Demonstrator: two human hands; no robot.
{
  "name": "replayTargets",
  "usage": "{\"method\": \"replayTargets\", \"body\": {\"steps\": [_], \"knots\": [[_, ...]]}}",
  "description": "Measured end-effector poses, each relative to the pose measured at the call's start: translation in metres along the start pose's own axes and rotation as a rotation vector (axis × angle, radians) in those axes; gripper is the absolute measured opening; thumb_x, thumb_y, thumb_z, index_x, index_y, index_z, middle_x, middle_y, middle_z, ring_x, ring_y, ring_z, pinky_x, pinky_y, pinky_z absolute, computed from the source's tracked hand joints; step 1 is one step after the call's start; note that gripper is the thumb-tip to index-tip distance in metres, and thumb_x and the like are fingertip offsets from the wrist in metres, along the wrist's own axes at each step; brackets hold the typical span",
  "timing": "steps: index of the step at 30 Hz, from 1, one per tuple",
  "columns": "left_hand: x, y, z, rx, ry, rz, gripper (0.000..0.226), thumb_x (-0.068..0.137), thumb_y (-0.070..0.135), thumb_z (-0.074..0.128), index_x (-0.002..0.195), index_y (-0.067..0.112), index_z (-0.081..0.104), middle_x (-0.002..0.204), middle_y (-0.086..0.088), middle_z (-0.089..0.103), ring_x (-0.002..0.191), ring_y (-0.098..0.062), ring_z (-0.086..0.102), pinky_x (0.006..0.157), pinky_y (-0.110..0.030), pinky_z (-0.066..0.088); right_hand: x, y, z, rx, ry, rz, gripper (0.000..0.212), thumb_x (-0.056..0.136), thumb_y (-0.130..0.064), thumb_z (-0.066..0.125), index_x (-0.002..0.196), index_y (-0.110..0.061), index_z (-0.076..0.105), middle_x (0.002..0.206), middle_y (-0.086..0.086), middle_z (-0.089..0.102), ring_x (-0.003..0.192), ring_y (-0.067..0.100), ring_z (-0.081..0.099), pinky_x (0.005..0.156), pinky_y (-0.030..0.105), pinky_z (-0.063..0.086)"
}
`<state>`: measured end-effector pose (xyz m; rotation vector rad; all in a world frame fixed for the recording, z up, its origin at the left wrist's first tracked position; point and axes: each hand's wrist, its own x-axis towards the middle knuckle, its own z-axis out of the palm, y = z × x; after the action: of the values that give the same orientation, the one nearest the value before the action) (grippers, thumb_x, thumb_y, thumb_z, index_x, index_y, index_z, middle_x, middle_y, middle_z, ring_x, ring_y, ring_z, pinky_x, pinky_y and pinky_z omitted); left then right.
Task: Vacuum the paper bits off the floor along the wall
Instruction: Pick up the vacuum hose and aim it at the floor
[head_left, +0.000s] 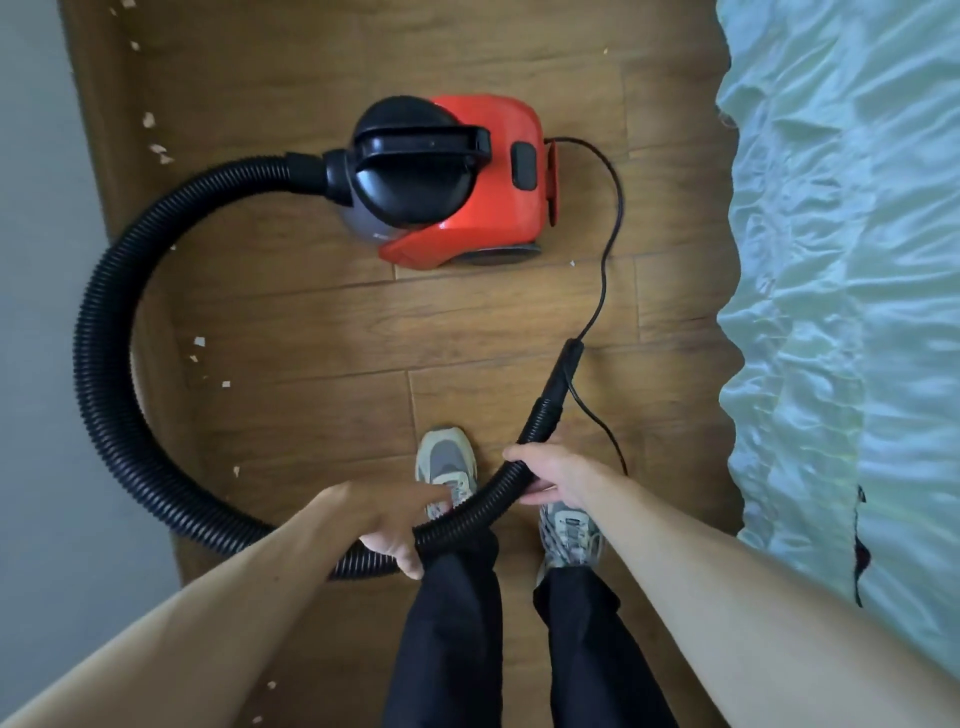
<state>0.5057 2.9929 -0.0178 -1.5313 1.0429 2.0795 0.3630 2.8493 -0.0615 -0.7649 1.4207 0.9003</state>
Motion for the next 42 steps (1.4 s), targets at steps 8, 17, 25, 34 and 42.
{"method": "replayTargets", "body": {"steps": [8, 17, 25, 34, 42], "knots": [[-0.057, 0.003, 0.021, -0.032, 0.126, -0.029, 0.071, 0.081, 0.031, 0.078, 0.139, 0.030, 0.037, 0.105, 0.004, 0.050, 0.098, -0.020, 0.053, 0.081, -0.032, 0.043, -0.049, -0.020, 0.027, -0.060, 0.077, -0.242, 0.060, 0.088, -0.006, 0.066, 0.133, -0.025, 0.031, 0.114, 0.001, 0.053, 0.090, 0.022, 0.062, 0.057, 0.033, 0.056], [-0.096, 0.027, 0.018, -0.276, 0.404, 0.008, 0.077, 0.085, 0.015, 0.068, 0.148, 0.036, 0.028, 0.110, 0.002, 0.057, 0.107, -0.022, 0.058, 0.095, -0.038, 0.049, -0.117, -0.068, 0.018, -0.141, 0.316, -0.636, 0.088, 0.083, -0.012, 0.068, 0.150, -0.036, 0.016, 0.114, -0.001, 0.055, 0.093, 0.023, 0.059, 0.077, 0.032, 0.046], [-0.117, 0.055, -0.003, -0.384, 0.746, 0.078, 0.074, 0.082, 0.006, 0.063, 0.148, 0.019, 0.032, 0.127, -0.008, 0.062, 0.114, -0.026, 0.059, 0.095, -0.038, 0.049, -0.179, -0.113, -0.012, -0.120, 0.224, -0.934, 0.065, 0.085, -0.033, 0.056, 0.135, -0.059, 0.024, 0.130, 0.003, 0.058, 0.111, 0.022, 0.060, 0.097, 0.049, 0.050], [-0.128, 0.048, 0.008, -0.582, 1.099, 0.229, 0.053, 0.074, 0.008, 0.074, 0.121, 0.012, 0.051, 0.098, -0.007, 0.065, 0.093, -0.028, 0.060, 0.082, -0.036, 0.047, -0.207, -0.149, 0.012, -0.332, 0.042, -1.139, 0.071, 0.093, -0.018, 0.057, 0.143, -0.055, 0.026, 0.139, -0.002, 0.054, 0.121, 0.016, 0.056, 0.104, 0.043, 0.047], [-0.145, 0.025, 0.038, -0.808, 1.257, 0.317, 0.085, 0.077, 0.007, 0.069, 0.144, 0.034, 0.024, 0.084, -0.003, 0.068, 0.079, -0.021, 0.064, 0.078, -0.034, 0.053, -0.226, -0.181, 0.066, -0.542, -0.096, -1.160, 0.071, 0.091, -0.012, 0.064, 0.142, -0.047, 0.030, 0.107, 0.011, 0.064, 0.097, 0.028, 0.067, 0.081, 0.043, 0.060]]}}
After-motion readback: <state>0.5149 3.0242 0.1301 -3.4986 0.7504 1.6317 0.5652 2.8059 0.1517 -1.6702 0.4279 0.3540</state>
